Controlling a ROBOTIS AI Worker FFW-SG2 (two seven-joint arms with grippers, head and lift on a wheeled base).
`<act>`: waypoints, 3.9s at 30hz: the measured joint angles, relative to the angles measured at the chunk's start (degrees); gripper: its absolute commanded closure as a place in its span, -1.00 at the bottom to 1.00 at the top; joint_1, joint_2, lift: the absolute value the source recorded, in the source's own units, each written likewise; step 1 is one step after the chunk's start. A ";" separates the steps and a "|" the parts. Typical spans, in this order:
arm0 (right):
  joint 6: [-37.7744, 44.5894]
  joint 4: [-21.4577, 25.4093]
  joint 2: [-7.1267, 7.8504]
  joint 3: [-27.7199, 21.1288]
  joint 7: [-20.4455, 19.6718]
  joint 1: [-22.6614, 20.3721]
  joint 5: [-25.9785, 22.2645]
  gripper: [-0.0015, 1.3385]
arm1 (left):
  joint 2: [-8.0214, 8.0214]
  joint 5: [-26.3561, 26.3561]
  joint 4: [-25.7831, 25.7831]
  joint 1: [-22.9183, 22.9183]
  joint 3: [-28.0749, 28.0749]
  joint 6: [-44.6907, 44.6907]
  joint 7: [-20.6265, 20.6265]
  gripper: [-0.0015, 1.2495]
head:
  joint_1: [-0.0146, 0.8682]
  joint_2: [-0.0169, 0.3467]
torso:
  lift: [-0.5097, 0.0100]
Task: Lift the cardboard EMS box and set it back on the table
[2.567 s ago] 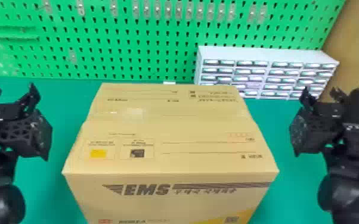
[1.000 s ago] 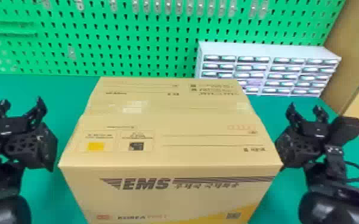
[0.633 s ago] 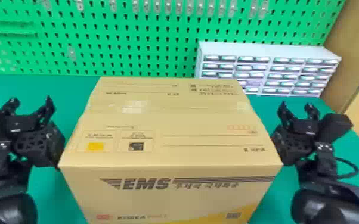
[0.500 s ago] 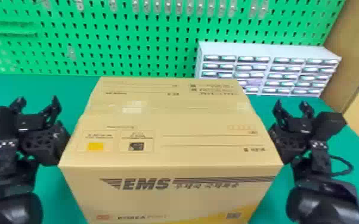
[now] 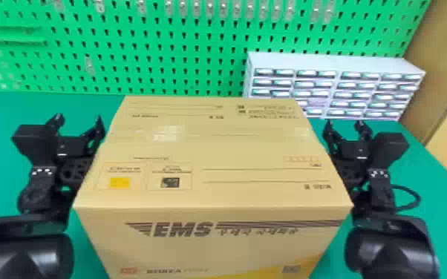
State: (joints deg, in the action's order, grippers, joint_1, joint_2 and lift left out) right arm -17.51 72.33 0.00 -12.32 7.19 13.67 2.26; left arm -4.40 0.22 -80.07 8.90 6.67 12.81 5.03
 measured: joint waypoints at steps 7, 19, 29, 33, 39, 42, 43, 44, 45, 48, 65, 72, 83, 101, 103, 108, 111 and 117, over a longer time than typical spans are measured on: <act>0.23 0.00 0.00 1.49 -0.07 -0.06 -0.50 -0.20 | -0.02 -0.49 0.00 0.38 -1.67 -0.51 -0.01 -0.31 | 0.57 -0.98 | 0.62; 0.53 -0.08 0.01 3.00 -0.07 -0.05 -1.06 -0.20 | -0.02 0.02 0.00 0.48 -2.91 -0.60 -0.11 -0.31 | 0.57 -0.98 | 0.62; 0.68 -0.10 0.01 3.99 -0.07 0.10 -1.56 -0.20 | 0.00 0.64 0.00 0.51 -2.98 -0.60 -0.11 -0.31 | 0.57 -0.98 | 0.62; 0.74 -0.10 0.01 4.26 -0.07 0.24 -1.60 -0.20 | 0.00 0.82 0.00 0.51 -3.03 -0.60 -0.11 -0.31 | 0.57 -0.98 | 0.62; 0.97 -0.10 0.01 4.91 -0.07 0.30 -1.64 -0.20 | 0.00 1.03 0.00 0.51 -3.06 -0.60 -0.11 -0.31 | 0.57 -0.98 | 0.62; 1.05 -0.19 0.01 5.17 -0.07 0.34 -1.65 -0.20 | 0.00 1.07 0.00 0.51 -3.12 -0.60 -0.11 -0.31 | 0.57 -0.98 | 0.62; 1.07 -0.21 0.01 5.24 -0.07 0.35 -1.65 -0.20 | 0.00 1.08 0.00 0.51 -3.12 -0.60 -0.11 -0.31 | 0.57 -0.98 | 0.62; 1.09 -0.26 0.01 5.28 -0.07 0.38 -1.65 -0.20 | 0.00 1.09 0.00 0.51 -3.12 -0.60 -0.11 -0.31 | 0.57 -0.98 | 0.62; 1.12 -0.29 0.01 5.31 -0.07 0.39 -1.65 -0.20 | 0.00 1.09 0.00 0.51 -3.13 -0.60 -0.11 -0.31 | 0.57 -0.98 | 0.62; 1.15 -0.34 0.00 5.34 -0.07 0.45 -1.67 -0.20 | 0.00 1.15 0.00 0.52 -3.15 -0.60 -0.11 -0.31 | 0.57 -0.98 | 0.62; 4.52 3.68 1.40 7.63 -0.07 2.59 -4.12 -0.20 | -0.07 0.62 -3.28 2.42 -1.70 -3.56 -0.11 -0.32 | 0.57 -0.98 | 0.62; 6.11 6.17 1.41 7.60 -0.07 3.06 -3.47 -0.20 | -0.06 0.28 -5.26 3.06 -0.34 -5.04 -0.12 -0.32 | 0.57 -0.98 | 0.62; 6.53 7.31 1.40 7.58 -0.07 3.63 -3.06 -0.20 | -0.03 0.64 -6.76 3.67 1.17 -5.60 -0.37 -0.32 | 0.57 -0.98 | 0.62; 6.81 7.56 1.41 7.78 -0.07 3.73 -2.96 -0.19 | -0.06 0.84 -7.03 3.62 1.23 -5.90 -0.45 -0.32 | 0.57 -0.98 | 0.62; 6.88 7.56 1.40 8.02 -0.08 3.76 -2.96 -0.19 | -0.06 0.84 -7.03 3.63 1.03 -5.94 -0.46 -0.32 | 0.57 -0.98 | 0.62; 7.12 7.56 1.35 8.91 -0.08 3.97 -2.97 -0.20 | -0.05 0.84 -7.03 3.90 0.41 -6.04 -0.51 -0.32 | 0.57 -0.98 | 0.62; 7.24 7.56 1.27 9.30 -0.08 4.06 -2.91 -0.19 | -0.05 0.84 -7.03 3.99 0.15 -6.08 -0.51 -0.32 | 0.57 -0.98 | 0.62; 7.31 7.56 1.19 9.32 -0.07 4.06 -2.80 -0.20 | -0.05 0.84 -7.03 3.92 0.04 -6.10 -0.50 -0.32 | 0.57 -0.98 | 0.62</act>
State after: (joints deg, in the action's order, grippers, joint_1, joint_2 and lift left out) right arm -10.20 79.89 1.19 -3.01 7.11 17.73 -0.55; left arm -4.46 1.06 -87.10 12.82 6.71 6.72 4.53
